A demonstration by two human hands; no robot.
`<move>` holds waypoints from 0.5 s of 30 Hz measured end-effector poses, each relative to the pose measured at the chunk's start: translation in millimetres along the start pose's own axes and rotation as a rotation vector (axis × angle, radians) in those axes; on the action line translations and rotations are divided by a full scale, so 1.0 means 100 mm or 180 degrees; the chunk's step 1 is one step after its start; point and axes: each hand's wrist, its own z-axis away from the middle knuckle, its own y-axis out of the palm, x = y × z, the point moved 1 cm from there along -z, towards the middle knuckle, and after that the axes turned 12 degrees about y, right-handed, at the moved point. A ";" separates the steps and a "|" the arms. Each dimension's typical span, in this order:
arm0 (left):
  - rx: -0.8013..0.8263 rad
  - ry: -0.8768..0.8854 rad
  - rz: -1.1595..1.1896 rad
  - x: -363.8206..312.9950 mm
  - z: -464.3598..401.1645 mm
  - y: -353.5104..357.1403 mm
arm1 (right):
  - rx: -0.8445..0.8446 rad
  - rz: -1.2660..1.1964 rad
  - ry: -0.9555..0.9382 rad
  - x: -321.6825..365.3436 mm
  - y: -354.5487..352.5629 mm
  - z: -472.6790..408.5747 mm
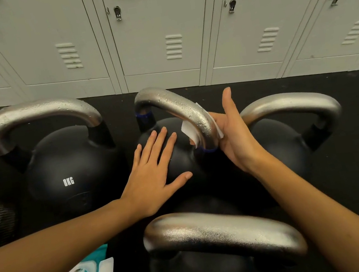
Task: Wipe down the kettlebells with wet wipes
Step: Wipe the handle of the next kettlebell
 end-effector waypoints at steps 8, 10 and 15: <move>-0.0006 0.0024 -0.0002 0.00 0.01 0.00 | 0.0046 0.0316 0.0481 0.15 -0.01 -0.08; -0.0012 0.0031 -0.0029 0.01 0.01 0.01 | 0.0072 0.0463 0.0651 0.33 0.02 -0.10; -0.0046 0.0039 -0.0034 0.02 0.01 0.02 | 0.0105 0.0465 0.0751 0.41 0.04 -0.08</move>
